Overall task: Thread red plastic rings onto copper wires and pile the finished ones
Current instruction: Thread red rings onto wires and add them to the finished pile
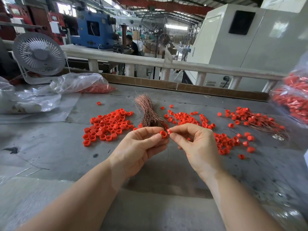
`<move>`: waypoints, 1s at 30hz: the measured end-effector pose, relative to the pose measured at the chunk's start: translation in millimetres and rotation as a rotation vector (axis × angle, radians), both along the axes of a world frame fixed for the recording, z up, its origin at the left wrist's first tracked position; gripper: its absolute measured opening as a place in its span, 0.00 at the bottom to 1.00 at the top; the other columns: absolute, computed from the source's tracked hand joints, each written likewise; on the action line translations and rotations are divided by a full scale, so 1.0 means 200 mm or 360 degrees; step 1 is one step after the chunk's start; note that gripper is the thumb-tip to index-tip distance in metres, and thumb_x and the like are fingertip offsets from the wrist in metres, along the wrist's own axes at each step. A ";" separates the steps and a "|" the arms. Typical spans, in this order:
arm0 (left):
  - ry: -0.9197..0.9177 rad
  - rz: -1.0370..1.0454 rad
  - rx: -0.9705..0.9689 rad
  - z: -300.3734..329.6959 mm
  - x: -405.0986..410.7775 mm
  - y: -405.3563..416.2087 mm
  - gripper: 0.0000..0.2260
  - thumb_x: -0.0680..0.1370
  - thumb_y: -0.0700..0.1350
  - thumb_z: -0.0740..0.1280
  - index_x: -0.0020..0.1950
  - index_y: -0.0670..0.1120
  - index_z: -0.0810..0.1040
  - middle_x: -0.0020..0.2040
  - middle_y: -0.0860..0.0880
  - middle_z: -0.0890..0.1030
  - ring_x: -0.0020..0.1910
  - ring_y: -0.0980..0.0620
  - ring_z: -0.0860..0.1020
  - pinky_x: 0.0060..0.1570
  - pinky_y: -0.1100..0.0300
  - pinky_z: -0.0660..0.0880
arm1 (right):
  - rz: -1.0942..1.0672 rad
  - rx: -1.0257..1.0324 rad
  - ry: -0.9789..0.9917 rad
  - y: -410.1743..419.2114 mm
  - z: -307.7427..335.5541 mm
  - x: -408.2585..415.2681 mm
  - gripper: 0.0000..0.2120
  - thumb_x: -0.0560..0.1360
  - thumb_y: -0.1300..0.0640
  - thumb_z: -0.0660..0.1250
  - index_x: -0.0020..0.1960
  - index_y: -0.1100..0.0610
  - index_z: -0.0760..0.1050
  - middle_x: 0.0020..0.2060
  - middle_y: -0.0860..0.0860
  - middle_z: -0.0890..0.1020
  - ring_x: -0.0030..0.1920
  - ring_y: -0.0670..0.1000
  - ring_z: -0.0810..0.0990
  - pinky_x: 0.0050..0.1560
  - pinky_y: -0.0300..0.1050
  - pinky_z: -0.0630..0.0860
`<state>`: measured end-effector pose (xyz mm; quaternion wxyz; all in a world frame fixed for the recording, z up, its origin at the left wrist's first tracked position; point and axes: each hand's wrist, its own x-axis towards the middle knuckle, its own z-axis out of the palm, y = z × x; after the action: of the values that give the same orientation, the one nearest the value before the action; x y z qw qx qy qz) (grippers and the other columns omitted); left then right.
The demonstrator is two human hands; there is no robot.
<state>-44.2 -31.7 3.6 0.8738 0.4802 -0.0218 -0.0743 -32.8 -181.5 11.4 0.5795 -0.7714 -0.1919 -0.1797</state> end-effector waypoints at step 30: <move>-0.0026 -0.0003 0.0075 0.01 0.00 0.01 0.09 0.67 0.36 0.66 0.46 0.39 0.78 0.38 0.44 0.83 0.37 0.53 0.83 0.38 0.63 0.80 | -0.0085 -0.0233 -0.0279 0.03 0.00 -0.02 0.14 0.68 0.64 0.74 0.38 0.44 0.78 0.36 0.44 0.82 0.38 0.45 0.78 0.37 0.32 0.69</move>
<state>-45.1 -29.4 5.3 0.8620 0.5011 -0.0275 -0.0716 -35.9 -176.3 10.7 0.4975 -0.7979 -0.2337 -0.2474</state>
